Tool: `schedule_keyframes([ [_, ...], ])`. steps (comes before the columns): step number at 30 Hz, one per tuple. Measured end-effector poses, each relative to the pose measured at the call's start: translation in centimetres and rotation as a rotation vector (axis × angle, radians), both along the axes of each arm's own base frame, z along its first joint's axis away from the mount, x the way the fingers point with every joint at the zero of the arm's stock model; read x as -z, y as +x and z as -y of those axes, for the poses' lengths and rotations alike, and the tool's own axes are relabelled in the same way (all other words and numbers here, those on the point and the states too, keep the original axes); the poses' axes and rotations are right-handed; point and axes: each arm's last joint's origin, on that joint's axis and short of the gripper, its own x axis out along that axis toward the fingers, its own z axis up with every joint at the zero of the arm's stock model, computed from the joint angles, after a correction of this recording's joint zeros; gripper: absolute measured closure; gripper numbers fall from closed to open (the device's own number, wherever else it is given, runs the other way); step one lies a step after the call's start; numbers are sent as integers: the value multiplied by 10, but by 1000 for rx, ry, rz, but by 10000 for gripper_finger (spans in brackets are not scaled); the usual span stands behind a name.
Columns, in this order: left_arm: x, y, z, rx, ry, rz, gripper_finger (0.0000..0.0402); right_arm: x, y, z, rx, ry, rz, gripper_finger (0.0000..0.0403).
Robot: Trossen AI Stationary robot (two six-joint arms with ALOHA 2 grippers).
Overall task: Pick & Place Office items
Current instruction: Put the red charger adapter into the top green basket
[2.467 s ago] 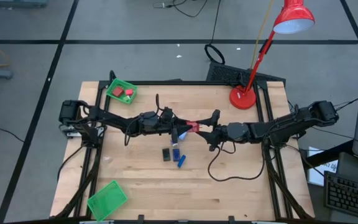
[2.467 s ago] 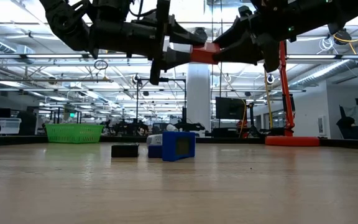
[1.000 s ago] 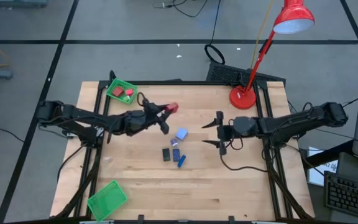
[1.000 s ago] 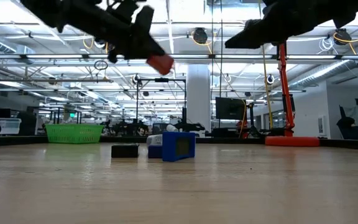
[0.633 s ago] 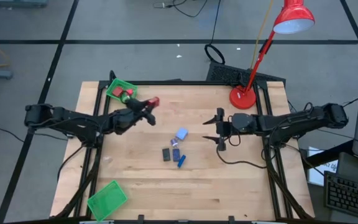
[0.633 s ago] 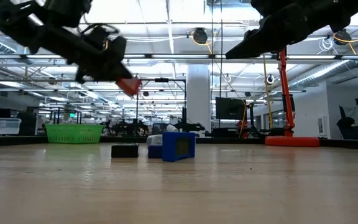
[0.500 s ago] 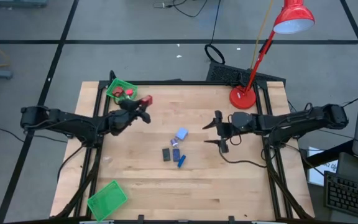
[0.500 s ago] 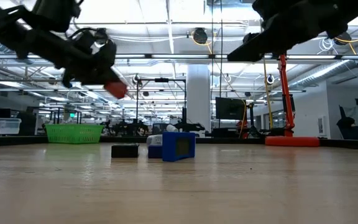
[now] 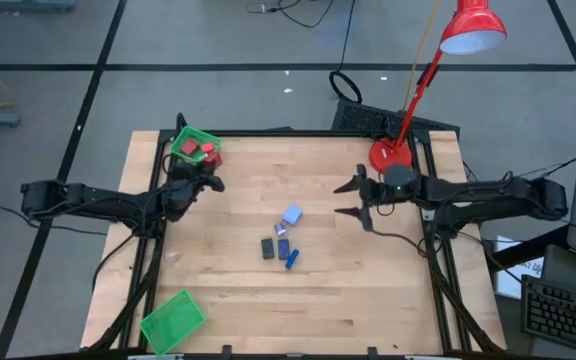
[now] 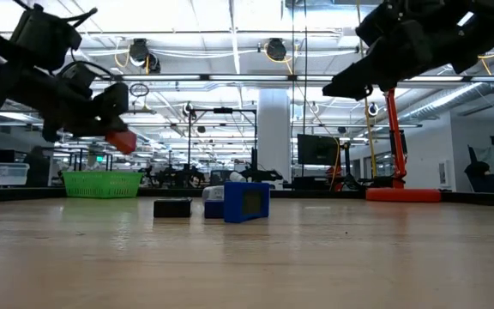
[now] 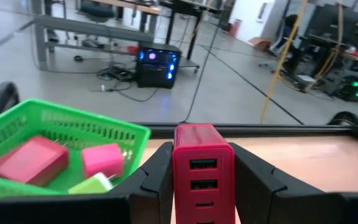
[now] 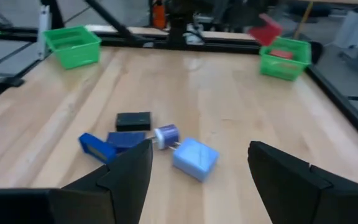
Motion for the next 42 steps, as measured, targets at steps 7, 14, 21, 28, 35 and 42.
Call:
schedule_keyframes([
  [7,4,-3,-1,-43,-6,8,280,-1,-19,7,-19,48,56,151],
  [14,4,-3,-2,-56,-13,25,280,3,-31,13,-3,73,87,152],
  [21,8,-7,-2,-137,-23,34,280,7,-34,19,36,90,76,151],
  [28,8,-11,-3,-278,12,60,272,8,-35,19,41,104,75,151],
  [35,7,-15,-9,-378,31,73,281,7,-35,19,42,106,77,151],
  [42,8,-21,-24,-438,6,96,268,4,-33,20,41,98,116,151],
])
